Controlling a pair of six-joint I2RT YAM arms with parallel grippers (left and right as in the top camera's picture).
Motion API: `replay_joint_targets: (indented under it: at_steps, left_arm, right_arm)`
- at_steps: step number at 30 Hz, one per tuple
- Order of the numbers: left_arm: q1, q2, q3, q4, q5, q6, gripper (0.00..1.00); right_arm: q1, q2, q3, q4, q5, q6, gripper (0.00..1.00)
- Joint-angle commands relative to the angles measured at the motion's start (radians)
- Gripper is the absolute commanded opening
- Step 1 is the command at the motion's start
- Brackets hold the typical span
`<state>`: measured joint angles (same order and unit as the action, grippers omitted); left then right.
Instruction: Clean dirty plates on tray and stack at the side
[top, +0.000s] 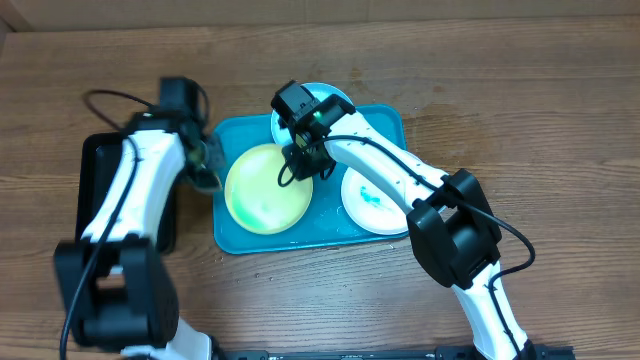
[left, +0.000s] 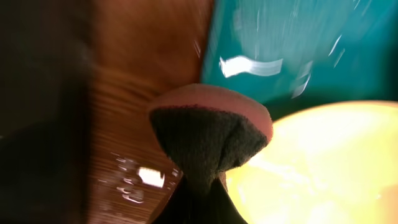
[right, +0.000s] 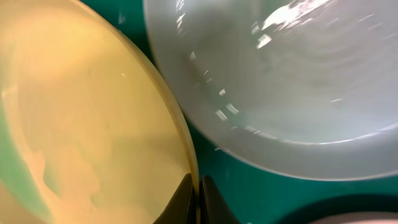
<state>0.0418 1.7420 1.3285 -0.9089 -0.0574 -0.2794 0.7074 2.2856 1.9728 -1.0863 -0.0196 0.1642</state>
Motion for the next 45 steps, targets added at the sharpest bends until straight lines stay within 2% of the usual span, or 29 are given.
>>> replay_joint_targets:
  at_steps: [1,7,14,21,24,30,34,36,37,39,45]
  left_arm:
    - [0.069,-0.137,0.076,-0.010,-0.046,-0.071,0.04]
    - [0.268,-0.172,0.072,-0.048,-0.044,-0.086,0.04]
    - [0.448,-0.147,0.054,-0.063,0.048,-0.110,0.04]
    - [0.531,-0.147,0.054,-0.060,0.069,-0.134,0.04]
    - [0.541,-0.147,0.054,-0.057,0.104,-0.133,0.04]
    - [0.541,-0.147,0.054,-0.060,0.110,-0.132,0.04]
    - [0.540,-0.147,0.054,-0.064,0.112,-0.132,0.04]
    - [0.541,-0.147,0.054,-0.066,0.119,-0.132,0.04]
    - [0.540,-0.147,0.054,-0.067,0.133,-0.131,0.04]
    - [0.541,-0.147,0.054,-0.068,0.137,-0.128,0.04]
    - [0.540,-0.147,0.054,-0.057,0.138,-0.129,0.04]
  right_arm:
    - [0.033,-0.095,0.090,-0.032,0.249,0.014,0.04]
    - [0.133,-0.142,0.172,-0.087,0.738,-0.064,0.04]
    - [0.306,-0.145,0.190,-0.025,1.212,-0.264,0.04]
    - [0.391,-0.145,0.190,0.073,1.292,-0.469,0.04]
    - [0.405,-0.145,0.190,0.098,1.320,-0.499,0.04]
    - [0.397,-0.145,0.190,0.110,1.308,-0.497,0.04]
    - [0.367,-0.145,0.190,0.092,1.220,-0.391,0.04]
    - [0.335,-0.145,0.190,0.047,1.006,-0.299,0.04]
    - [0.290,-0.145,0.190,0.016,0.744,-0.234,0.04]
    - [0.230,-0.146,0.193,0.002,0.494,-0.163,0.04]
    - [0.000,-0.165,0.292,-0.142,0.208,0.037,0.04]
